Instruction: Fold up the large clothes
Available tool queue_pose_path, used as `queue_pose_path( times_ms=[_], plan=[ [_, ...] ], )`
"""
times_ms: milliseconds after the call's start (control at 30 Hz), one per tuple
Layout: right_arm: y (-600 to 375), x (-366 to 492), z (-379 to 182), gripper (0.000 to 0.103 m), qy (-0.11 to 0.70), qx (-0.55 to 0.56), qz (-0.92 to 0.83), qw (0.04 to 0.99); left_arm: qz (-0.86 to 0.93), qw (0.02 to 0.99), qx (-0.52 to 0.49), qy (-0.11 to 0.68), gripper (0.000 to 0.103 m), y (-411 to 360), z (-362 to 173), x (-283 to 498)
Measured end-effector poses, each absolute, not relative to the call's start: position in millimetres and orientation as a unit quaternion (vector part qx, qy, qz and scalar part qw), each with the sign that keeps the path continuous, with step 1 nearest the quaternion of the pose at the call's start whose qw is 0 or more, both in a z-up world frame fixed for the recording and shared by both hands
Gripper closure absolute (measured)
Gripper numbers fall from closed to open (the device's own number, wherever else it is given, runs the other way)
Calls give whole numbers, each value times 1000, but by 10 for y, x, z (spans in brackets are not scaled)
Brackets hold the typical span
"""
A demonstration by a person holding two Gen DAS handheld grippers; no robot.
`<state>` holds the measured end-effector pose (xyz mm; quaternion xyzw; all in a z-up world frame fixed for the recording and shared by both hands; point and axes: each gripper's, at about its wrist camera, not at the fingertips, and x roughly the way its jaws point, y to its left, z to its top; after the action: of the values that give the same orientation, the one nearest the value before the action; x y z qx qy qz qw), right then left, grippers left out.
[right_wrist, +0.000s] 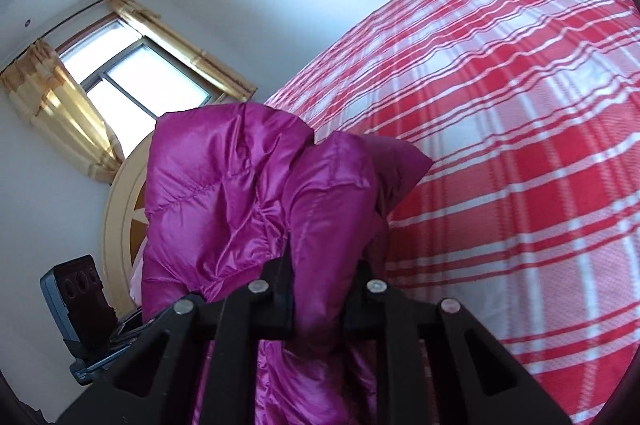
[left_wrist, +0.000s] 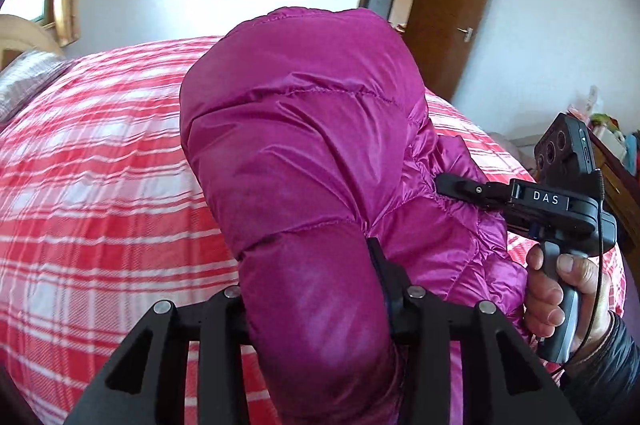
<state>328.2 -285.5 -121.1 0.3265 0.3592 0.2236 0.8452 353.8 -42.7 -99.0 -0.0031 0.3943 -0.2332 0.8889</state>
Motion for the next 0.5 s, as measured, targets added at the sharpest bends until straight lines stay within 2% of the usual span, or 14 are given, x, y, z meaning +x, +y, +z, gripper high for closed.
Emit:
queue_pose_path(
  times_ms=[500],
  plan=[
    [-1740, 3831, -1150, 84, 405, 274, 315, 813, -146, 908, -52, 389, 62, 666, -1014, 3428]
  ],
)
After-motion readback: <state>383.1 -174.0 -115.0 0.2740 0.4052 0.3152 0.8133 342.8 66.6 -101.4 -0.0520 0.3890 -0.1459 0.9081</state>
